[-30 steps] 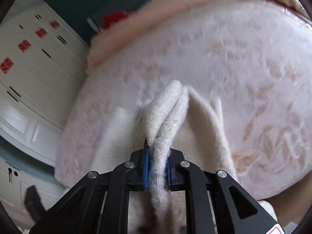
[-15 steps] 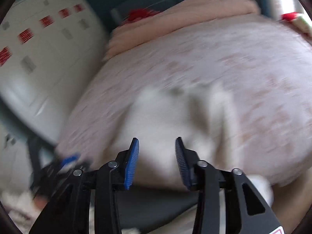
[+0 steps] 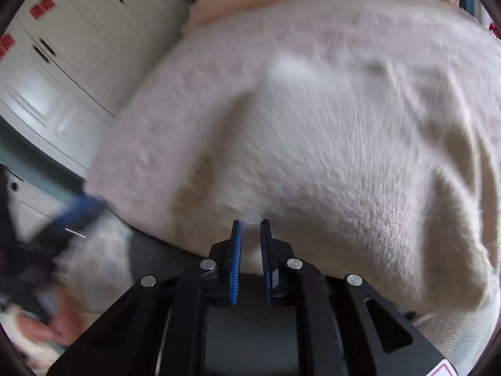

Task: Fold small clothes

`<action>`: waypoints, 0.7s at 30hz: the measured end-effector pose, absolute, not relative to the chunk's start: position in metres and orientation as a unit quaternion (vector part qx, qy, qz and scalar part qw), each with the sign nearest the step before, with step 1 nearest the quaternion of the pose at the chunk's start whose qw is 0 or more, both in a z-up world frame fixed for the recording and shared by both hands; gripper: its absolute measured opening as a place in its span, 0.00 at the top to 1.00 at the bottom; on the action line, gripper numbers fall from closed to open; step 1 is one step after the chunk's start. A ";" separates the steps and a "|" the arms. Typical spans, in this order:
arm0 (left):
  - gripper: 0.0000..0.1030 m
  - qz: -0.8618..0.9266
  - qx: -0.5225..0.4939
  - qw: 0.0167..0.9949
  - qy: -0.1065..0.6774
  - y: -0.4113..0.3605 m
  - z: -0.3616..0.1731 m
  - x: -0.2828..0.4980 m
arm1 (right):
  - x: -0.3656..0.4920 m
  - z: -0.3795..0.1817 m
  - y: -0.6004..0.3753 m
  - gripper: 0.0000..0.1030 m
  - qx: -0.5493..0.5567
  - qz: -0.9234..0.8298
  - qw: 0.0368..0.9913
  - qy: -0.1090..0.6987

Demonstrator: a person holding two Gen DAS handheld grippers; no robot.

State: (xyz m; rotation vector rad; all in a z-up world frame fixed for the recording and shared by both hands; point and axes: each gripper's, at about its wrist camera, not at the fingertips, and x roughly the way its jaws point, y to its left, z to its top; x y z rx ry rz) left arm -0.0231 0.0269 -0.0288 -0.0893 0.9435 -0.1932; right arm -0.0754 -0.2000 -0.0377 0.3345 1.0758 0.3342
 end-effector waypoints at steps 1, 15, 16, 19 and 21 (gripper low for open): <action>0.15 -0.096 -0.048 0.881 0.461 0.025 -0.033 -0.021 | -0.074 -0.031 -0.199 0.90 0.158 0.159 0.838 0.498; 0.10 -0.154 -0.017 0.879 0.451 -0.026 -0.020 -0.015 | -0.066 -0.025 -0.312 0.49 0.191 -0.007 0.866 0.462; 0.10 -0.168 -0.019 0.874 0.456 -0.035 -0.020 -0.012 | -0.058 -0.034 -0.321 0.49 0.202 -0.013 0.855 0.477; 0.10 -0.198 -0.011 0.865 0.462 -0.060 -0.024 -0.010 | -0.044 -0.067 -0.337 0.53 0.260 0.023 0.815 0.517; 0.10 -0.202 0.006 0.860 0.469 -0.077 -0.030 -0.008 | -0.037 -0.072 -0.332 0.91 0.272 0.046 0.810 0.518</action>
